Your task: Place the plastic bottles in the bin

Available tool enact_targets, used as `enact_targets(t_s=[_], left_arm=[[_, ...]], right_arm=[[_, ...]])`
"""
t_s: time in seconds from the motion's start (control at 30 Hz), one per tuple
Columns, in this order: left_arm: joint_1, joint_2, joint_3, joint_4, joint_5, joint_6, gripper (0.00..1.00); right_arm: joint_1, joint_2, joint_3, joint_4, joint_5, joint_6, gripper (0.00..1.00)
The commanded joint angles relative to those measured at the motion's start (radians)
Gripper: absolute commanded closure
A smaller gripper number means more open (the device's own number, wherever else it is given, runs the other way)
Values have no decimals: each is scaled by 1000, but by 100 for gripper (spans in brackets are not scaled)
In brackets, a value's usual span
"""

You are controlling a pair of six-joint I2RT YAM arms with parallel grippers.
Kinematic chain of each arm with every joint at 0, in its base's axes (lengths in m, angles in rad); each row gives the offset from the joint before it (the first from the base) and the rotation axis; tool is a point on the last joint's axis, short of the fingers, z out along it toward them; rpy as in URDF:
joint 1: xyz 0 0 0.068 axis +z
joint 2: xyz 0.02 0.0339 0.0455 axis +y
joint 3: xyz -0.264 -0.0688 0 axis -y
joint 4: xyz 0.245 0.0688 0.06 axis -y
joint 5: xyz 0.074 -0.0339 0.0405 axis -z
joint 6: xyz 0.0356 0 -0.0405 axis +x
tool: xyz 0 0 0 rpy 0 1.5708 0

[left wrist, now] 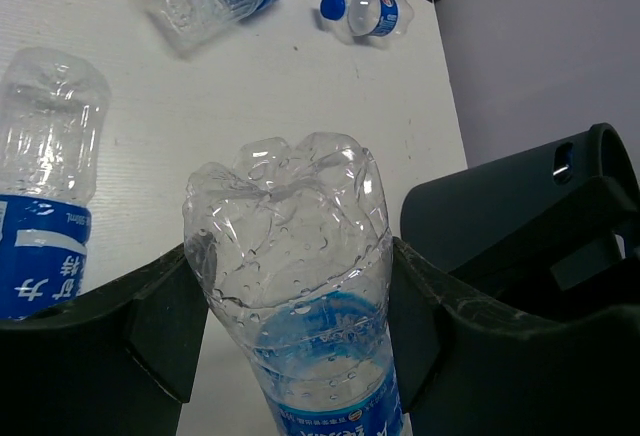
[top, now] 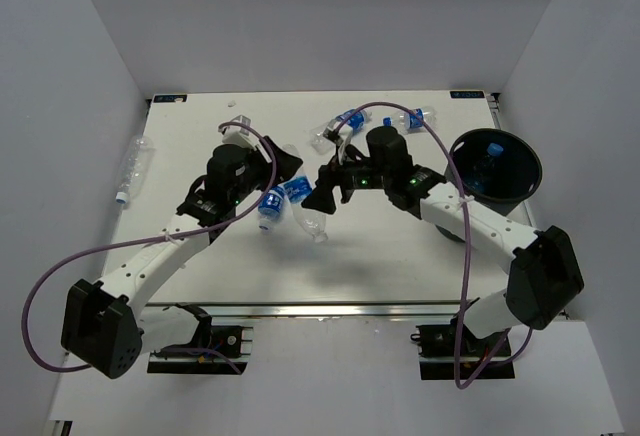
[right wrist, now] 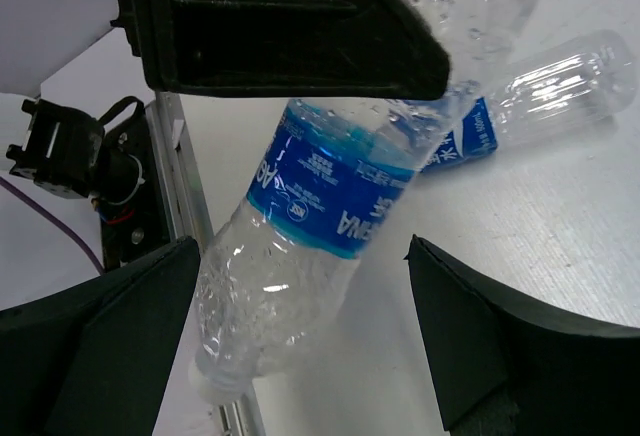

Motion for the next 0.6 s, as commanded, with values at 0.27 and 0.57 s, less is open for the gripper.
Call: enact_targets(t_s=[0.27,0.57], left_arm=[[-65,-28,36,159,-20,-37,96],[-65,-53,139,-34,-253,46,2]], right_arm=[[81,77,78,78,169,57,32],[-20,-62,20,22,470,87,75]])
